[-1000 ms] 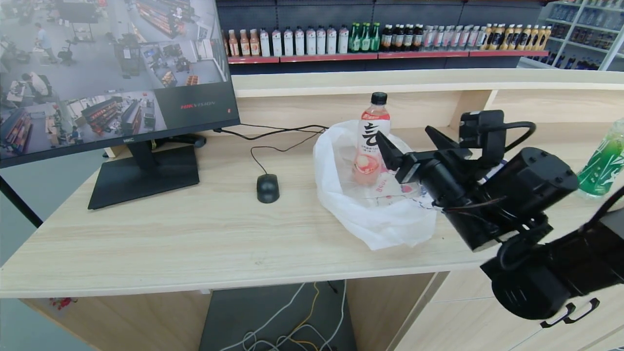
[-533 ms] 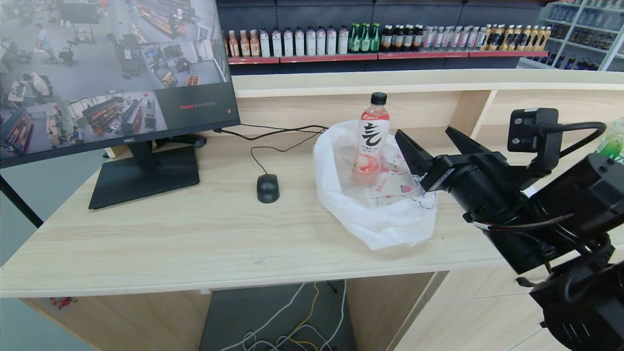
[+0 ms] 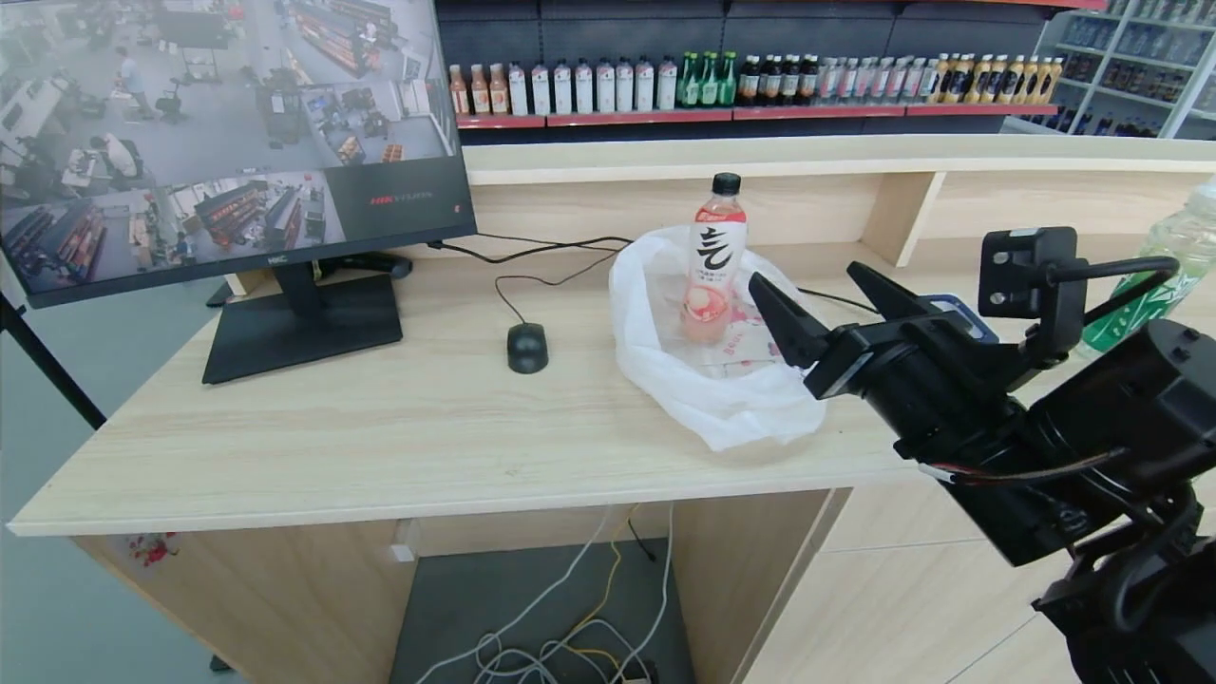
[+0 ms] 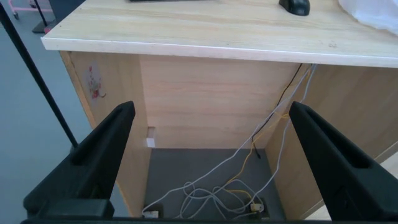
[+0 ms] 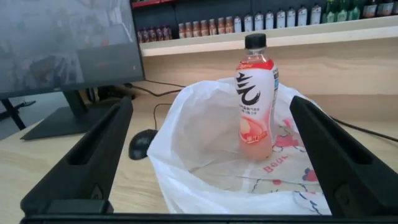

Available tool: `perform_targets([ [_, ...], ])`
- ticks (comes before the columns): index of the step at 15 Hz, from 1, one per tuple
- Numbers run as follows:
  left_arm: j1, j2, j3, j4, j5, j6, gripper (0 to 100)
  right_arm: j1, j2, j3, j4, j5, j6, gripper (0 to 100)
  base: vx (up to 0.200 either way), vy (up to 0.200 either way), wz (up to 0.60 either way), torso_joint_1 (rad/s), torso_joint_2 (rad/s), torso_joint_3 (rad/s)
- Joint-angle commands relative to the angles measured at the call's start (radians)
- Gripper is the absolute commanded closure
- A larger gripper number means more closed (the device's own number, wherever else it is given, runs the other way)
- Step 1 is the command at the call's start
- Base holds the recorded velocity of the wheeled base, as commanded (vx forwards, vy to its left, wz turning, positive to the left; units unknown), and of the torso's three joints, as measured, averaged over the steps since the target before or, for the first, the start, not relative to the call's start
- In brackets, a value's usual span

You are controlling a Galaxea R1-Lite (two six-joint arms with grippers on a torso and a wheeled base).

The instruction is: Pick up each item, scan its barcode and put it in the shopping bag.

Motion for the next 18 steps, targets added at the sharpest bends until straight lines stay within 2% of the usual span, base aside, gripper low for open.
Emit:
perform_targets([
  [1,0.001,0.0,0.0,0.0,0.001,-0.003,0,-0.027,0.002,0.004,0.0,-0.001,0.0,0,0.0,0.0,0.0,0.0,0.0,0.0],
  [9,0.001,0.0,0.0,0.0,0.001,-0.006,0,-0.051,-0.017,0.07,0.0,-0.002,-0.001,0,0.0,-0.2,0.0,0.008,0.0,-0.001],
  [13,0.001,0.0,0.0,0.0,0.001,-0.006,0,-0.102,-0.036,0.047,0.0,-0.002,0.002,0,0.0,-0.2,0.0,0.005,0.0,0.0],
  [18,0.001,0.0,0.0,-0.002,0.001,-0.007,0,-0.114,-0.04,0.062,0.0,-0.002,-0.007,0,0.0,-0.2,0.0,0.002,0.0,0.003],
])
